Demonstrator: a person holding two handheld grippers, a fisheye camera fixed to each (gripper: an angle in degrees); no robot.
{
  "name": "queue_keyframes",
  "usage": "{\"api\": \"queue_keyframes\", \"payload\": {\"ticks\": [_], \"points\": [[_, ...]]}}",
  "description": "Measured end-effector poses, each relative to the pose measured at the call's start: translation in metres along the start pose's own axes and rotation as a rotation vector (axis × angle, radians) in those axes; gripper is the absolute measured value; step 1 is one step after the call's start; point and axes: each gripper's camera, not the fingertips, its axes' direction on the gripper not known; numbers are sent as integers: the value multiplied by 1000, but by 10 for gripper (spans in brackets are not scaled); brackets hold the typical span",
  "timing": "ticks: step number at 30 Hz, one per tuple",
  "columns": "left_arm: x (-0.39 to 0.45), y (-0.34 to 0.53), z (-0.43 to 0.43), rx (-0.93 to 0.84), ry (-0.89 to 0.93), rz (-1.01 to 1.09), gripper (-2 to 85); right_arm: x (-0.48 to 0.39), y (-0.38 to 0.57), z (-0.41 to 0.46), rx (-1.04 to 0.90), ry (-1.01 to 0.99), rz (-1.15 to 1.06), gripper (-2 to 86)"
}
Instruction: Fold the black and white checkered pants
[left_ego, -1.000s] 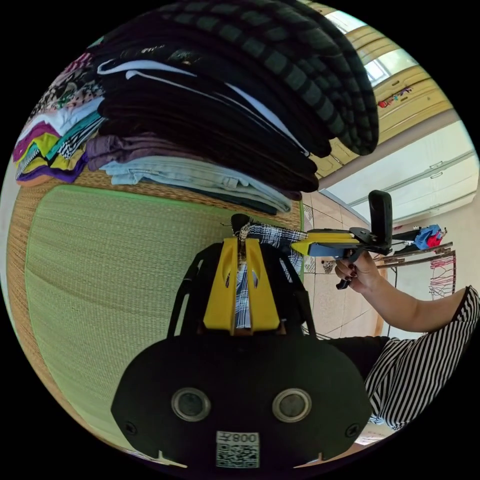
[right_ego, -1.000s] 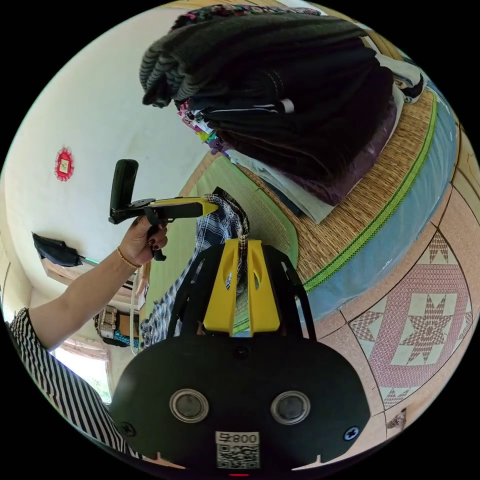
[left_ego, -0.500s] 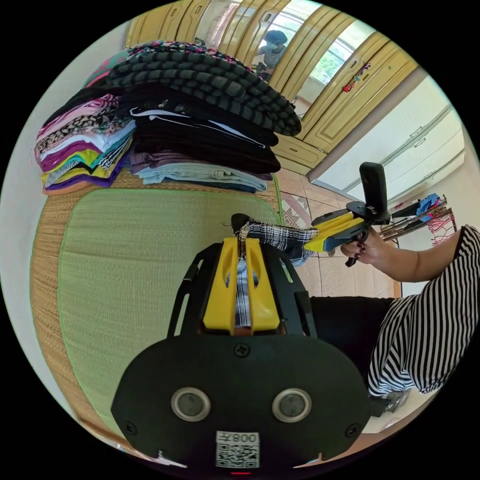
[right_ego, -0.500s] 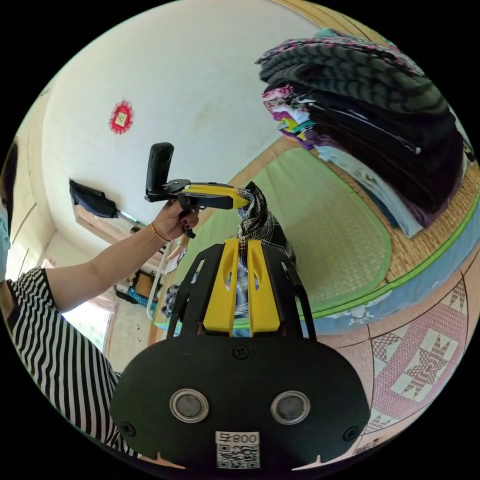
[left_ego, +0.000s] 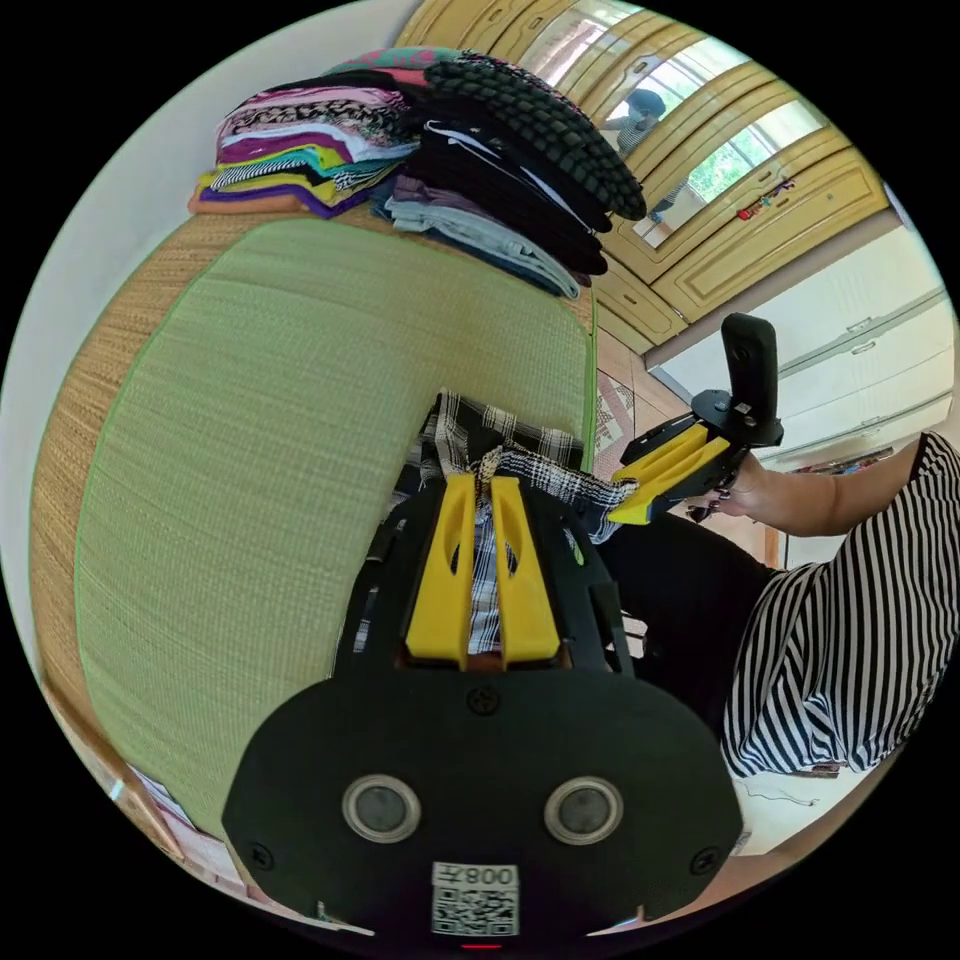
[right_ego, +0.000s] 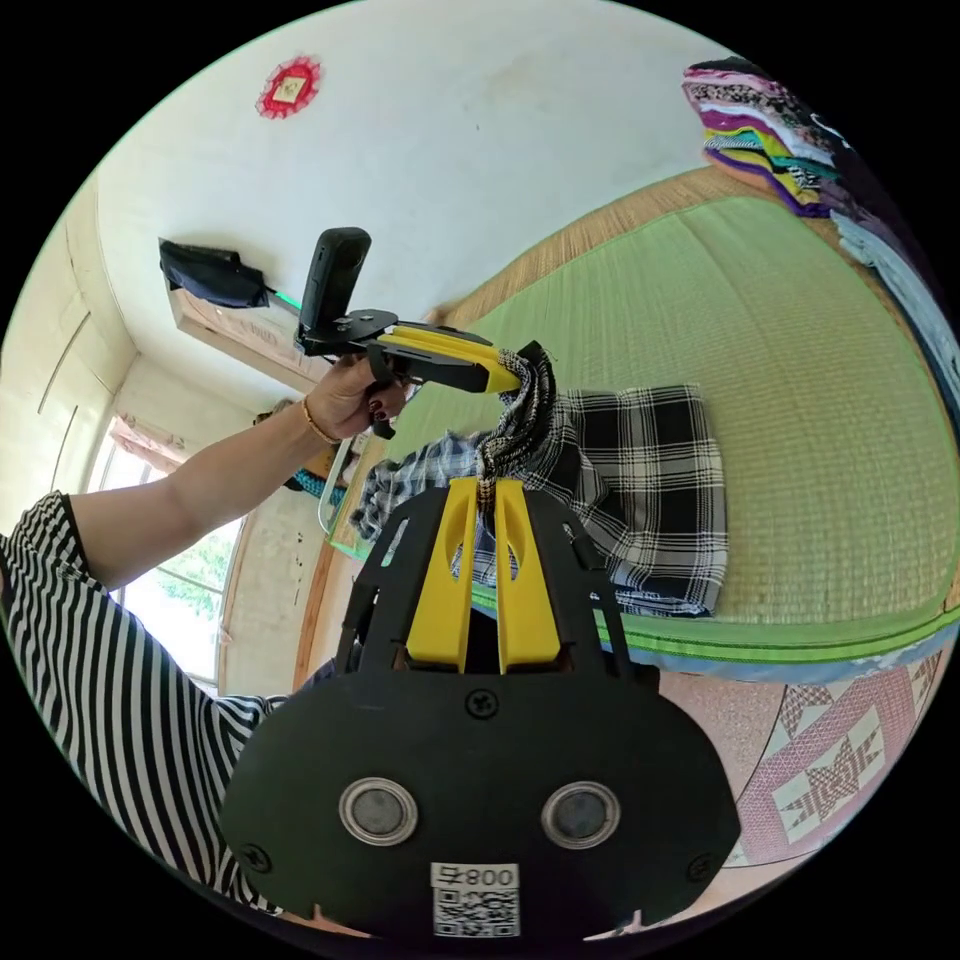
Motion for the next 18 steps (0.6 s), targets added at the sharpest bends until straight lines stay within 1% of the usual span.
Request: {"api": "queue_keyframes", "payload": {"ticks": [8, 12, 14, 16, 18], "points": [[-46, 73, -3, 9, 59, -119, 29, -20, -24, 67, -151, 21, 4, 29], [-62, 100, -5, 3, 52, -171, 20, -27, -34, 92, -209, 22, 8, 30], [-73, 120, -9, 1, 35, -234, 12, -33, -39, 108, -244, 29, 2, 32], [-80, 135, -12, 8, 79, -251, 7, -37, -42, 118, -265, 34, -2, 34], [-84, 150, -18, 61, 128, -278, 5, -42, -45, 128, -284, 38, -10, 36]]}}
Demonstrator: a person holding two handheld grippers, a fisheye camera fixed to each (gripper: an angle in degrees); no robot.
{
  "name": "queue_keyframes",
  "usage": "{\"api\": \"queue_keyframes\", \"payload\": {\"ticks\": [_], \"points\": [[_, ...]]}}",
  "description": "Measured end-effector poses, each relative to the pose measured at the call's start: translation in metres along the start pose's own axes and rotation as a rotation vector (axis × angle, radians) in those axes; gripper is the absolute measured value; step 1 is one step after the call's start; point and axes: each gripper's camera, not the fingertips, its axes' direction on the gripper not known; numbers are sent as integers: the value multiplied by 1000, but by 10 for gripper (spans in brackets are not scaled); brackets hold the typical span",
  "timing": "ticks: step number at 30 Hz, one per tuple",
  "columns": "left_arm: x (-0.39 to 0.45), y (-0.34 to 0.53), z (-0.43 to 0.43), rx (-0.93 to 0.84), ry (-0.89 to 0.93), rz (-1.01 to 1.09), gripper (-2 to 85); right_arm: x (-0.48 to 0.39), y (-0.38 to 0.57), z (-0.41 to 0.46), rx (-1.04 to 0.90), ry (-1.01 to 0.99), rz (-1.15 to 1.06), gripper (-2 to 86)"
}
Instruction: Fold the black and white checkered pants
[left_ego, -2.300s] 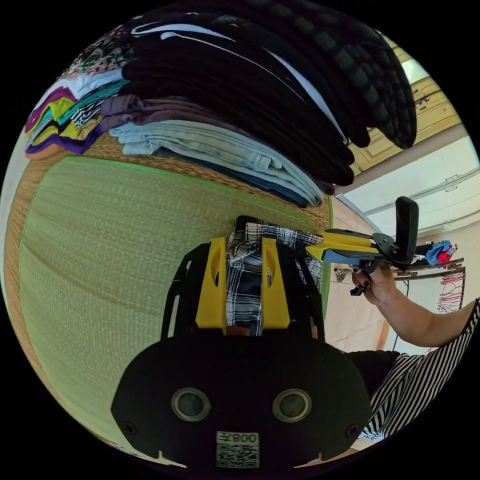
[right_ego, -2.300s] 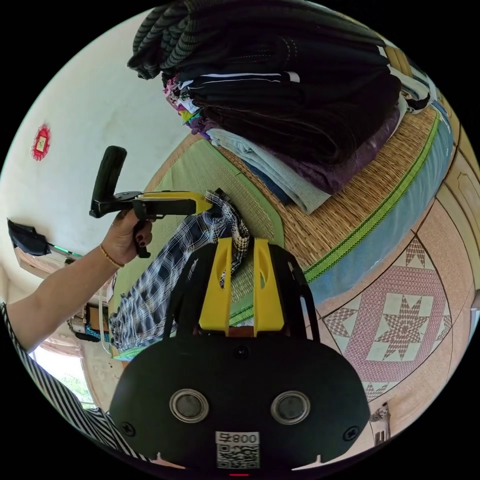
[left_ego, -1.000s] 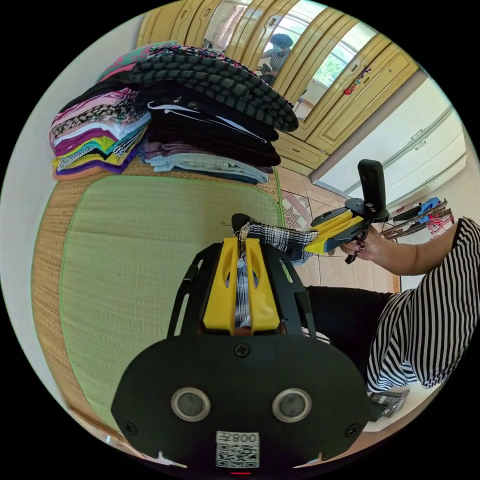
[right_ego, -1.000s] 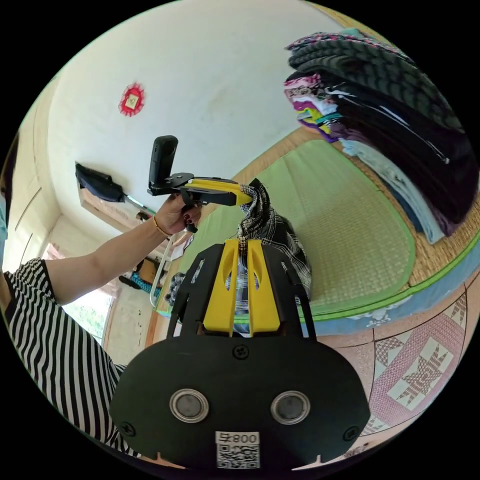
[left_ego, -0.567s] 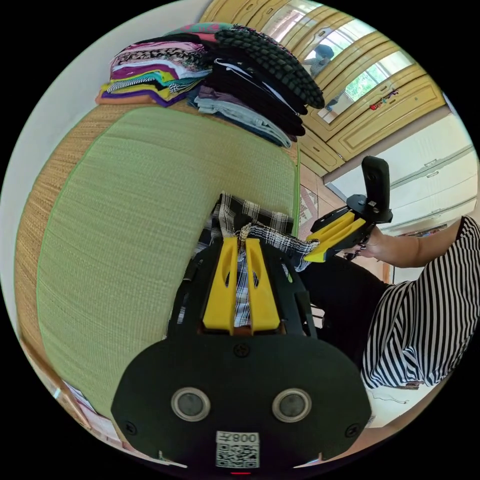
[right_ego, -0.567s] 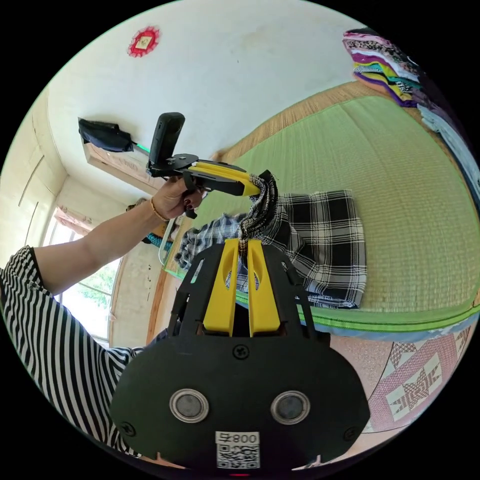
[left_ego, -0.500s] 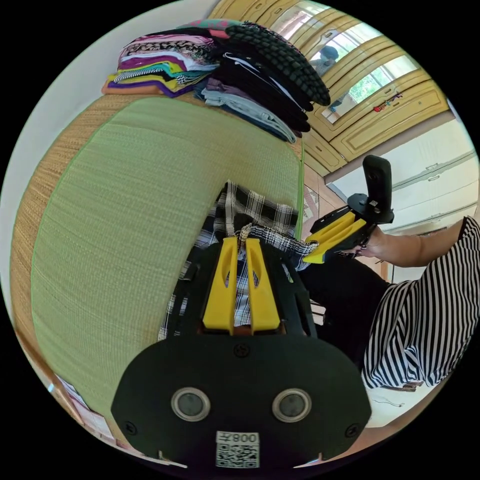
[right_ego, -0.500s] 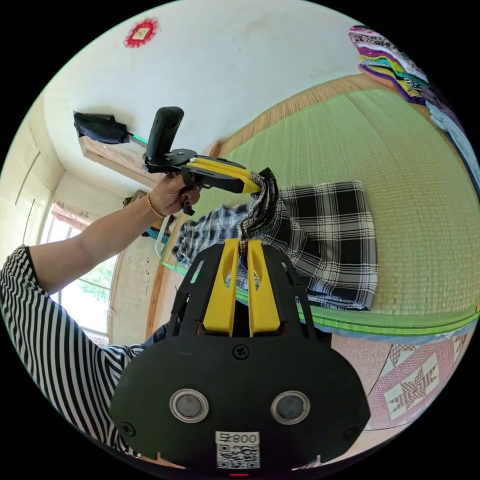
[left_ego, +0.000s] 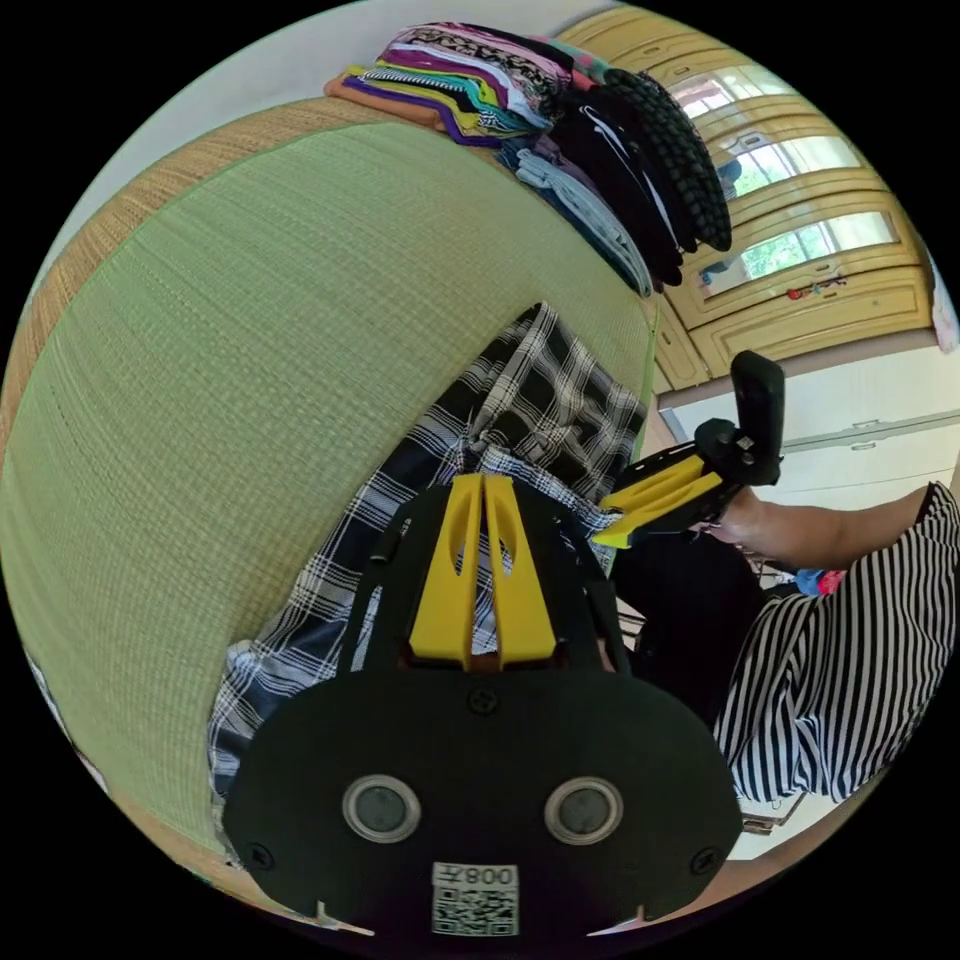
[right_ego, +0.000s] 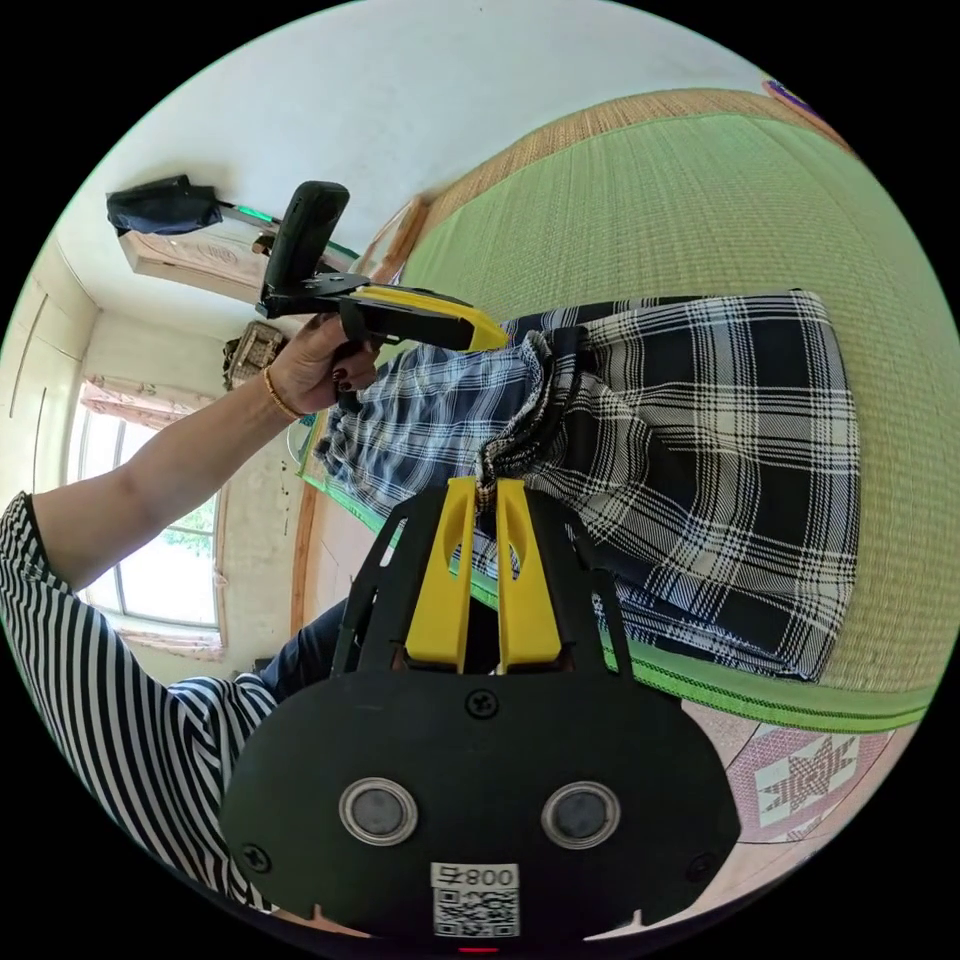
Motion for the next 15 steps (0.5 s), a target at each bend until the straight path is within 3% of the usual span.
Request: {"api": "queue_keyframes", "payload": {"ticks": [7, 11, 15], "points": [[17, 32, -5, 128, 133, 26, 6, -34, -18, 25, -66, 104, -111, 54], [26, 39, 6, 56, -6, 26, 2, -55, -27, 34, -98, 200, -160, 60], [18, 62, -6, 93, -60, -37, 1, -67, -30, 36, -98, 254, -171, 59]]}}
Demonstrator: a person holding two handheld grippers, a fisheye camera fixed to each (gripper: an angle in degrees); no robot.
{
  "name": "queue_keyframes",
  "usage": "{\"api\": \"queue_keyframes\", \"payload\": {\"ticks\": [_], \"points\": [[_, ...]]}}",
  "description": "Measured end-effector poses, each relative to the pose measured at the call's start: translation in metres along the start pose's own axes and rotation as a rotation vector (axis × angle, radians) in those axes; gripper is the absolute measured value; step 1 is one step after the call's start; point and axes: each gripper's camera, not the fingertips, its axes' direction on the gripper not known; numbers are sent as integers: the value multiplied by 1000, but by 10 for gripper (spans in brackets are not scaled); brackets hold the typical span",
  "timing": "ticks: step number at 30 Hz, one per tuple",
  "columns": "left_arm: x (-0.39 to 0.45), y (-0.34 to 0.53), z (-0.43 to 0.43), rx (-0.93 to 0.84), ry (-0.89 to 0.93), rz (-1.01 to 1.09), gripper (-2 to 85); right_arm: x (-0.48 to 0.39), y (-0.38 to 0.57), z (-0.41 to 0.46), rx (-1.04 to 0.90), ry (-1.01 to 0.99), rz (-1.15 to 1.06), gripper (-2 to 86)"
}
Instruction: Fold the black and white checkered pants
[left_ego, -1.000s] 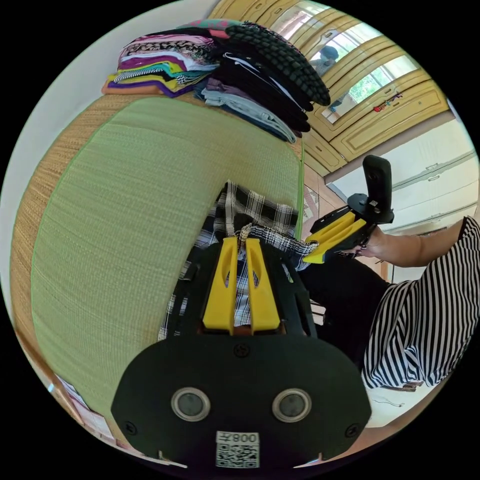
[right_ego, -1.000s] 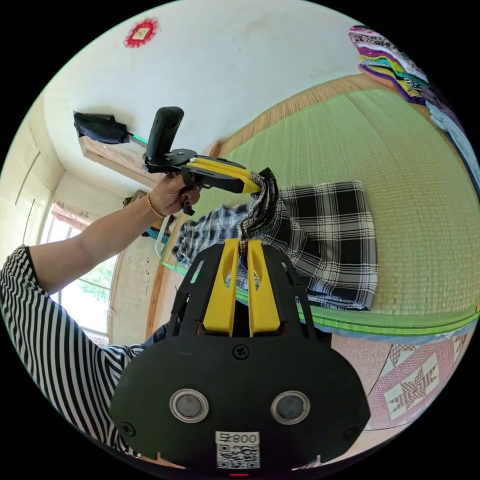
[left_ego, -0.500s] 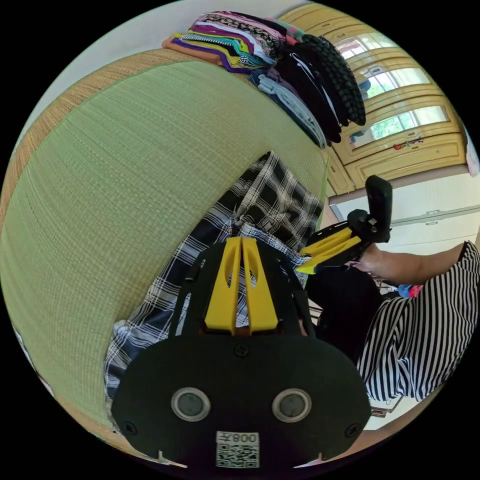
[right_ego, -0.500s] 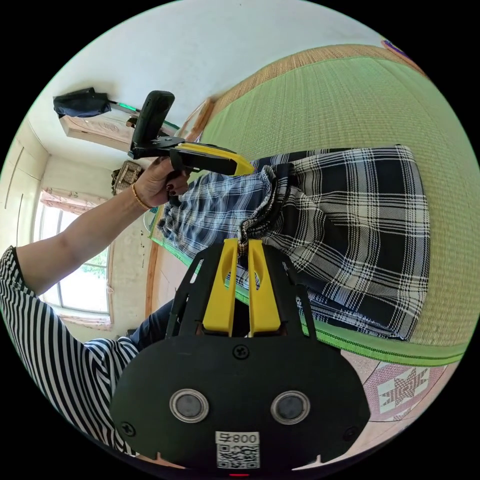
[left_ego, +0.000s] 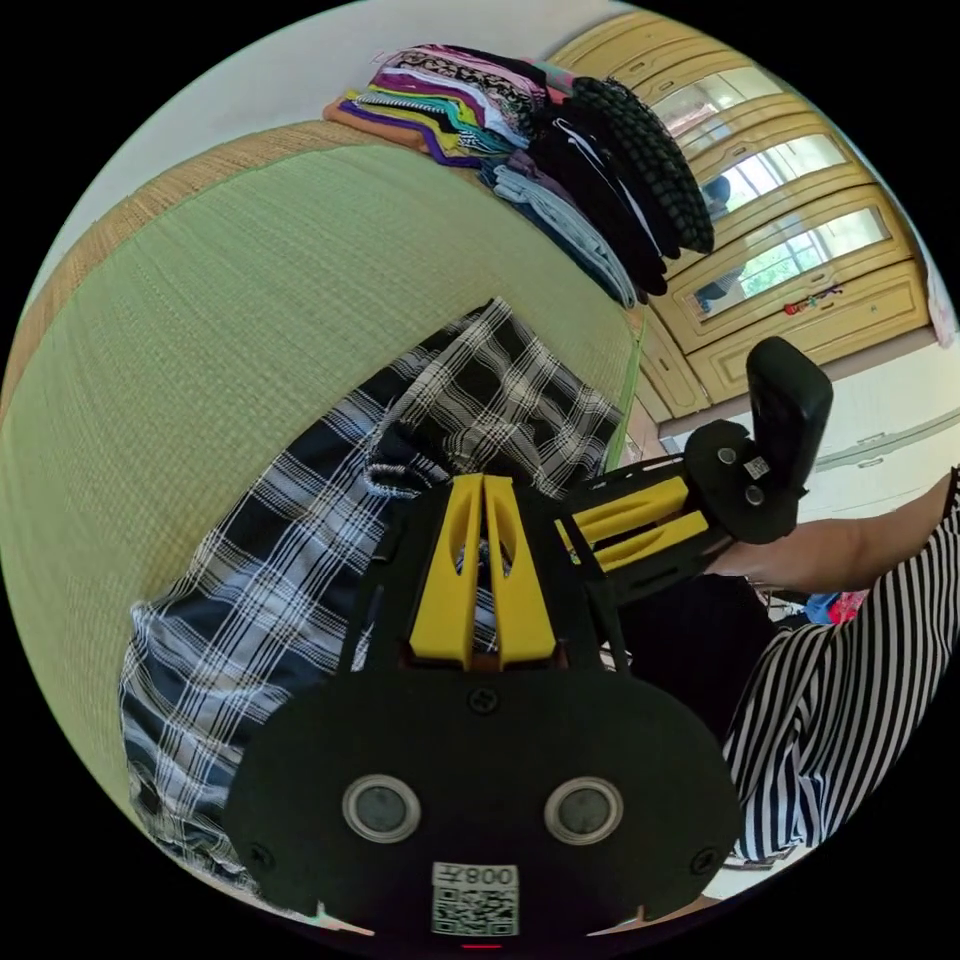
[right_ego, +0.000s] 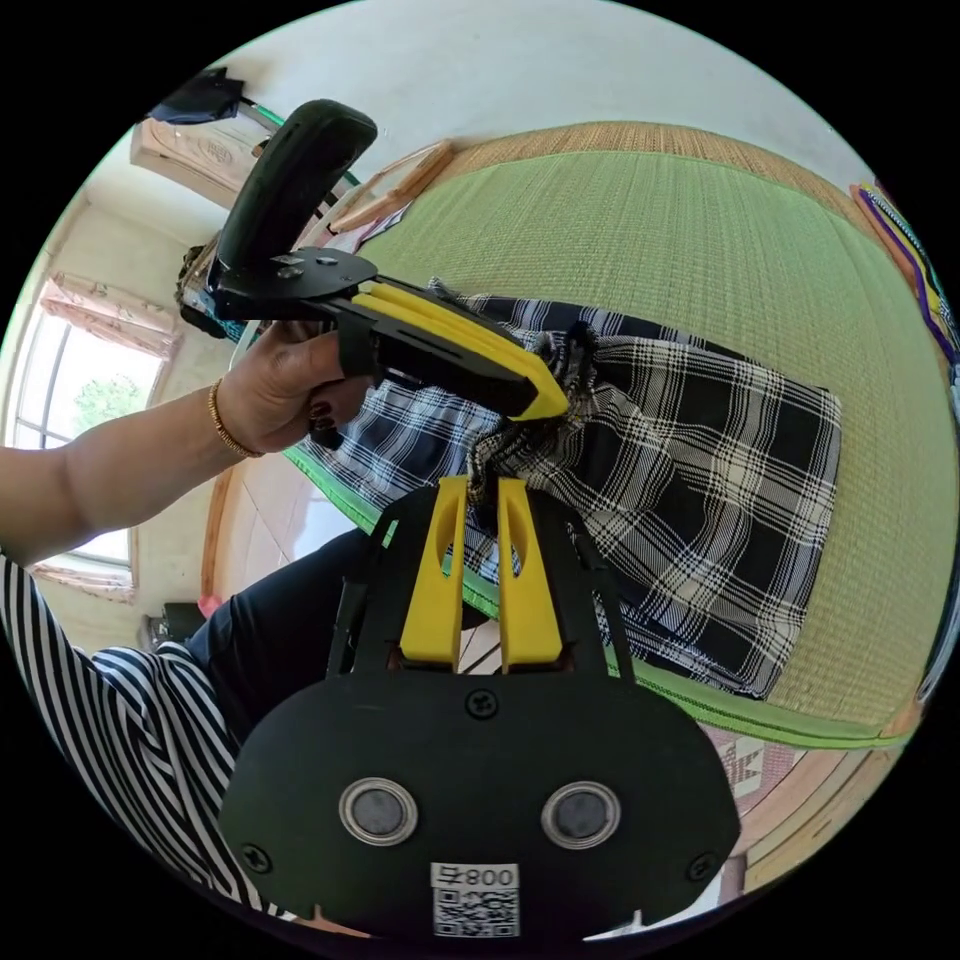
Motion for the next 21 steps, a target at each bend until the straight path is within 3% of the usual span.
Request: {"api": "queue_keyframes", "payload": {"ticks": [7, 15, 21], "points": [[-26, 39, -14, 16, 3, -129, 0, -15, -5, -14, 52, -11, 5, 59], [-23, 55, -18, 13, -35, -134, 1, -22, -11, -14, 29, -3, -10, 59], [-7, 56, -26, 127, 41, -111, 1, -33, -13, -6, -16, 59, -57, 60]]}}
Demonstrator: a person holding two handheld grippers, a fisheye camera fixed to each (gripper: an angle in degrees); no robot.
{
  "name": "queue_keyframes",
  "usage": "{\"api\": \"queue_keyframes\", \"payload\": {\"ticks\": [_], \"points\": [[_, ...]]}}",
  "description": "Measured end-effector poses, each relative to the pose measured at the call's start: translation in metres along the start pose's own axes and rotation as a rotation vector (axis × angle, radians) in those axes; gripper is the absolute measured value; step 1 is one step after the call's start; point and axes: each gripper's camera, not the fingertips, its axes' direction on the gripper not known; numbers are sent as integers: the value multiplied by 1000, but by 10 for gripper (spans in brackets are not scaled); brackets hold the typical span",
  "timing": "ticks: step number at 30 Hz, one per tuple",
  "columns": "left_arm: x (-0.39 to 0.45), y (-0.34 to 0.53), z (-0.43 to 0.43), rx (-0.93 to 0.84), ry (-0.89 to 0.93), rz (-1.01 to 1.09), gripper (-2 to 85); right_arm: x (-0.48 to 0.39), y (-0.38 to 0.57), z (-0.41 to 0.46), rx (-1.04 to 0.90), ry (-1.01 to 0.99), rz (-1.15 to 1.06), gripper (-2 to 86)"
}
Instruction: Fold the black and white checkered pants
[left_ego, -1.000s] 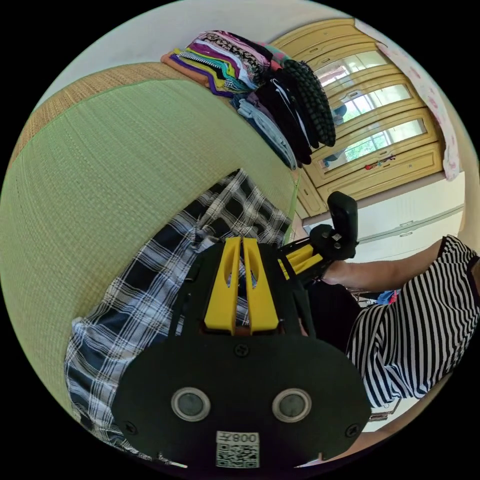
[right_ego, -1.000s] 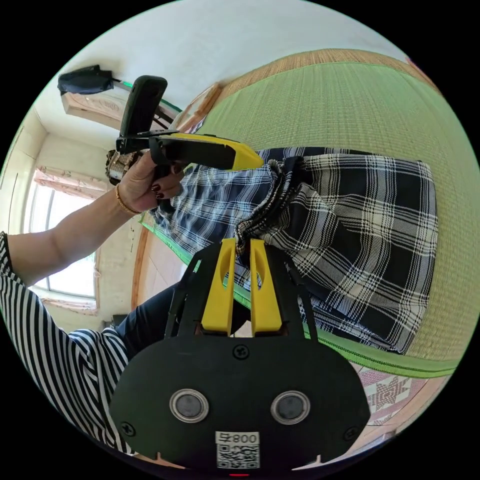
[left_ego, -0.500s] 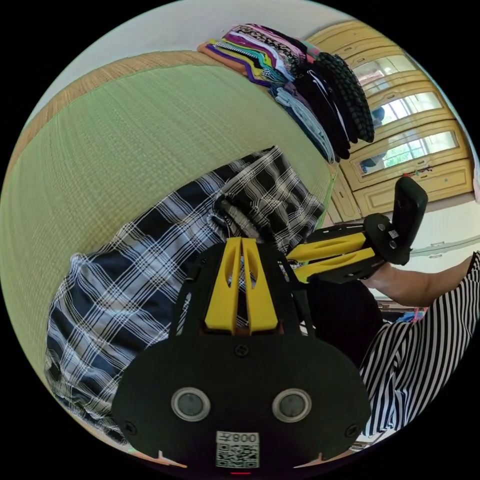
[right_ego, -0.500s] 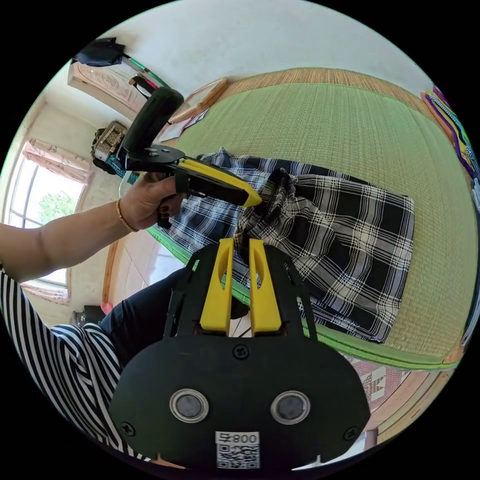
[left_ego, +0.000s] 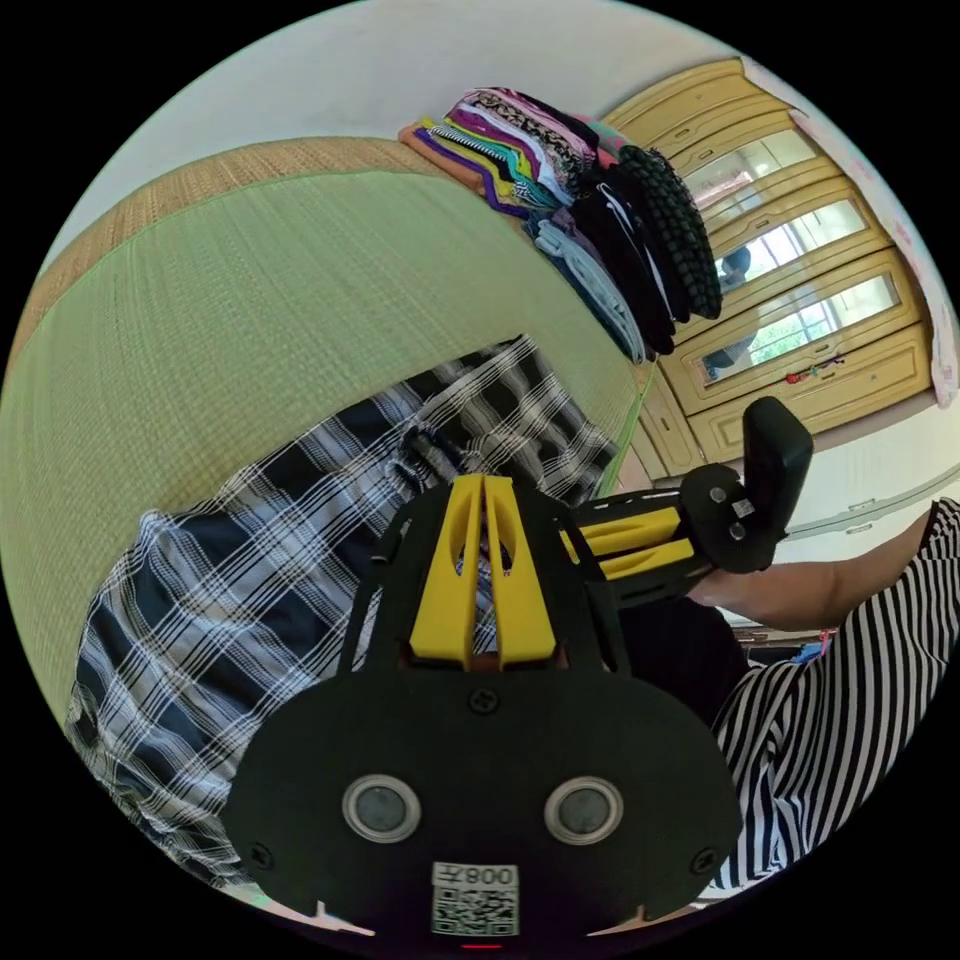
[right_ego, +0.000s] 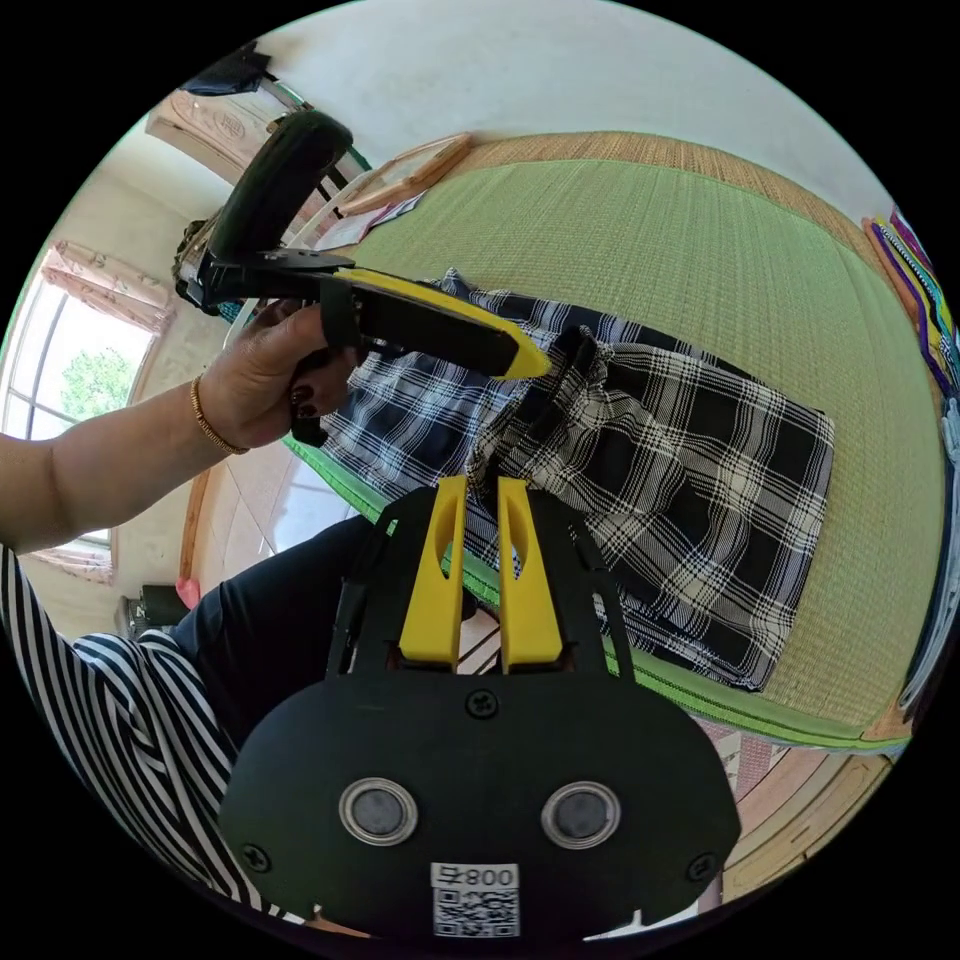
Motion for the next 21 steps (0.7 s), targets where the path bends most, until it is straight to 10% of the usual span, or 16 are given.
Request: {"api": "queue_keyframes", "payload": {"ticks": [21], "points": [[15, 36, 38, -50, -30, -111, 4, 32, 7, -17, 6, -146, 52, 12]]}}
